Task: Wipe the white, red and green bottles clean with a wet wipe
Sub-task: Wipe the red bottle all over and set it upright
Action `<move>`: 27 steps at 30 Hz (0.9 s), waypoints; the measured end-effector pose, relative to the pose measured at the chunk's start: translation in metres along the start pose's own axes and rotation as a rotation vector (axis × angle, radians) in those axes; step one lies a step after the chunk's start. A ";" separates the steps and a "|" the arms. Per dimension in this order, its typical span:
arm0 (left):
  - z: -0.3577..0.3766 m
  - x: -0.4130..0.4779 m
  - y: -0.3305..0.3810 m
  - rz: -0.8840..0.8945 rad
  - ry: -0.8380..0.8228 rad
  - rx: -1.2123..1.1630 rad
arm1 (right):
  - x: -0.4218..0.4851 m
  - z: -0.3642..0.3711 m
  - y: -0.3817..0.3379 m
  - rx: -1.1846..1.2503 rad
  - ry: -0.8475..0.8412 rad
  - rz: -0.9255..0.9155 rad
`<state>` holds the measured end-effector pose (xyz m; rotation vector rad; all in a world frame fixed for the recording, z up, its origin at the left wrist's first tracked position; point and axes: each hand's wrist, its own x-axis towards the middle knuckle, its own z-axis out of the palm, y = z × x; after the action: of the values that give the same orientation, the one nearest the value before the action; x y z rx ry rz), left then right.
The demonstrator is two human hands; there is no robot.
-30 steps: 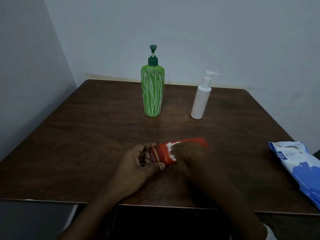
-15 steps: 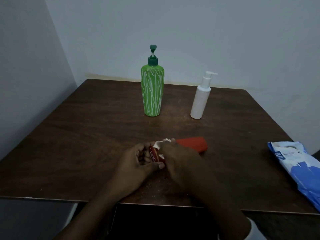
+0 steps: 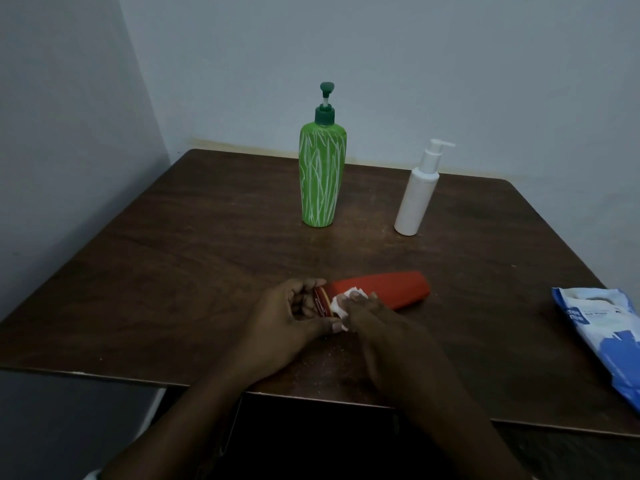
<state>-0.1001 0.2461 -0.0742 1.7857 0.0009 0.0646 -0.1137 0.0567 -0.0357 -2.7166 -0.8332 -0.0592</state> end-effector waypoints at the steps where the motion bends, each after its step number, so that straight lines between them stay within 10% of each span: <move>1: 0.000 -0.001 0.001 0.000 -0.009 0.009 | 0.007 -0.003 -0.003 0.001 0.014 0.019; 17: 0.000 -0.004 0.006 0.015 -0.011 0.004 | -0.003 0.021 -0.005 -0.010 0.236 -0.030; 23: 0.002 -0.007 0.003 0.040 -0.011 0.048 | 0.037 -0.009 -0.008 0.063 -0.038 0.164; 27: 0.006 -0.007 0.000 0.056 0.003 0.043 | 0.034 -0.027 0.032 0.053 0.097 0.306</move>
<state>-0.1072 0.2402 -0.0760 1.8283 -0.0459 0.1083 -0.0664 0.0426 -0.0142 -2.7327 -0.3813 -0.1007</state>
